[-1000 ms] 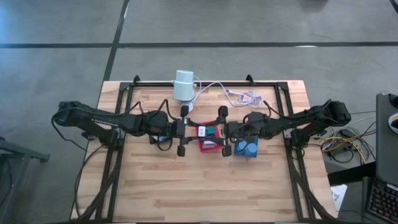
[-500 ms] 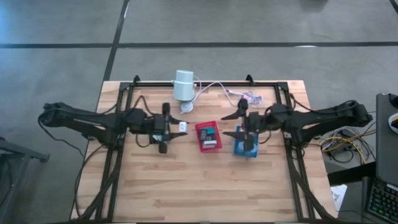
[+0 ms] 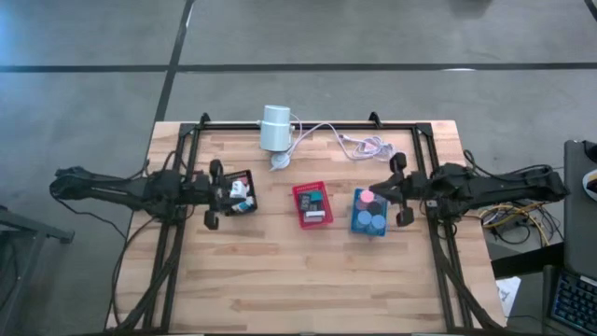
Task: Pick & Place Office items
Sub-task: Put the white charger adapter into the black bin
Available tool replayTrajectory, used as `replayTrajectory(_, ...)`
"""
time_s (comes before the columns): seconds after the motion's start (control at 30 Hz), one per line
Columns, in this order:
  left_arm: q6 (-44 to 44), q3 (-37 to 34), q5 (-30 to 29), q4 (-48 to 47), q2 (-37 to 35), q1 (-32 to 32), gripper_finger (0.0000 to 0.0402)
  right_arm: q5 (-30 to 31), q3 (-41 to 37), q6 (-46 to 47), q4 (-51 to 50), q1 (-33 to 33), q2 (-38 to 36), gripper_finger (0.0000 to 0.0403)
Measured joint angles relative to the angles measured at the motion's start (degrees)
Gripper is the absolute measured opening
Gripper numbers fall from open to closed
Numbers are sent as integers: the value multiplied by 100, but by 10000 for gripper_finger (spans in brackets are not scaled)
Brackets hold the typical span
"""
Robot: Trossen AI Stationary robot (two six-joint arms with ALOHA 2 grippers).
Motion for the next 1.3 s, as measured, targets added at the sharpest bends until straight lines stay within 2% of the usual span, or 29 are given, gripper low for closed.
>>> replayTrajectory(0.27,-93,-721,-276,-45,-754,0,140,-3,-1161,444,365,-374,-987,12)
replayTrajectory(0.47,-160,-801,-523,-876,-1329,4,140,-16,-1679,648,508,-439,-1478,12)
replayTrajectory(0.6,-218,-859,-526,-1005,-1693,5,140,-17,-2034,675,878,-439,-1656,12)
replayTrajectory(0.73,-240,-976,-612,-1097,-2055,11,140,-15,-2068,664,690,-439,-1724,12)
replayTrajectory(1.0,-391,-1214,-842,-1404,-2603,13,140,-13,-2068,426,1005,-434,-1724,12)
replayTrajectory(1.3,-441,-1341,-866,-1517,-2883,15,140,-15,-2066,487,1029,-434,-1720,12)
